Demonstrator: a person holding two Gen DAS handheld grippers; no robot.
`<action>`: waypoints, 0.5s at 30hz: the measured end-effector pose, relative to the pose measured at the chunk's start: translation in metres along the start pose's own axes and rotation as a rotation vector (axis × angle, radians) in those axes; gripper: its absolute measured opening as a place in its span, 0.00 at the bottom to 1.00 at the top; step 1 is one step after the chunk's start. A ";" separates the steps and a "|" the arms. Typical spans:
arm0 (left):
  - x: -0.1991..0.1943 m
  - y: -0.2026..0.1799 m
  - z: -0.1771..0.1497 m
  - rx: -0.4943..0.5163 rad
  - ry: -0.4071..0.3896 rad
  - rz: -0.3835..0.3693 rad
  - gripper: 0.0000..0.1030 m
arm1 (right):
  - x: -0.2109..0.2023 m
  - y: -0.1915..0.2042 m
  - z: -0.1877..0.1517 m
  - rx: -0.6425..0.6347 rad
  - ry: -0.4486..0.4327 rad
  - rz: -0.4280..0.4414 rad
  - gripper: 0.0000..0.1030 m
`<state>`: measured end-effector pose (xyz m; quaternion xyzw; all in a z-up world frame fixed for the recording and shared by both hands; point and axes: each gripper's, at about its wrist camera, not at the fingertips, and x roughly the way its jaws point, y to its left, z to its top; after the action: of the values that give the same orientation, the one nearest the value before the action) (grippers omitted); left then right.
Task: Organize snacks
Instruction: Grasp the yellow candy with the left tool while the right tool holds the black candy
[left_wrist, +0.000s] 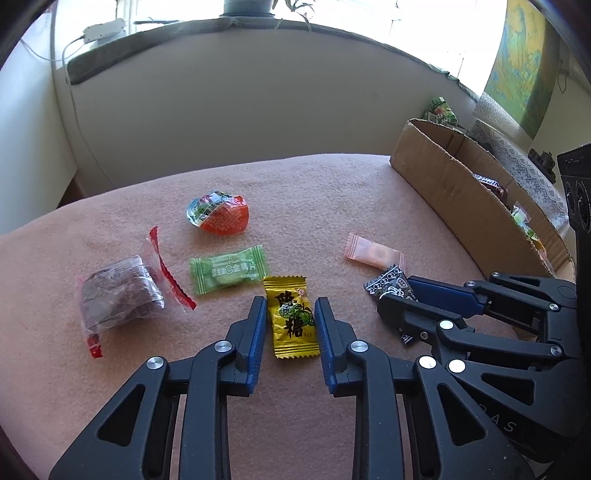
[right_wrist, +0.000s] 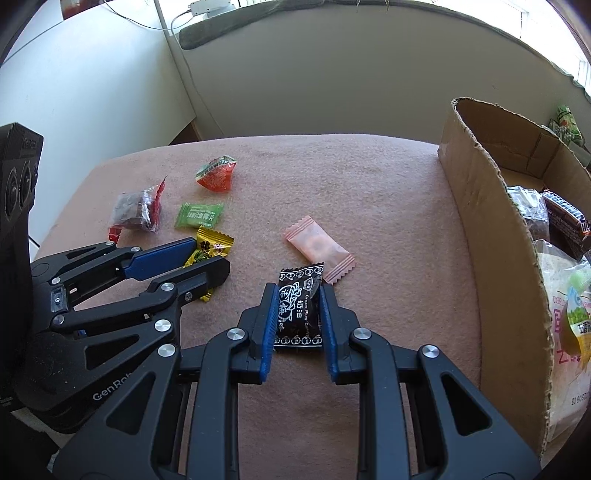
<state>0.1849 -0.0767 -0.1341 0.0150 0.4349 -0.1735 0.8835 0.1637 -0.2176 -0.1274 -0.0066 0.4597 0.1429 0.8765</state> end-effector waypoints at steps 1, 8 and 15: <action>0.001 0.000 0.001 0.001 -0.001 0.002 0.23 | 0.000 0.001 0.000 -0.005 0.001 0.000 0.22; -0.005 0.001 -0.002 -0.012 -0.005 0.001 0.17 | -0.003 0.007 -0.002 -0.034 0.001 -0.015 0.22; -0.019 0.002 -0.009 -0.022 -0.021 0.003 0.17 | -0.014 0.001 -0.011 -0.007 -0.014 0.005 0.22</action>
<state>0.1678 -0.0673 -0.1256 0.0043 0.4273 -0.1676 0.8884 0.1470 -0.2214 -0.1221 -0.0078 0.4530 0.1468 0.8793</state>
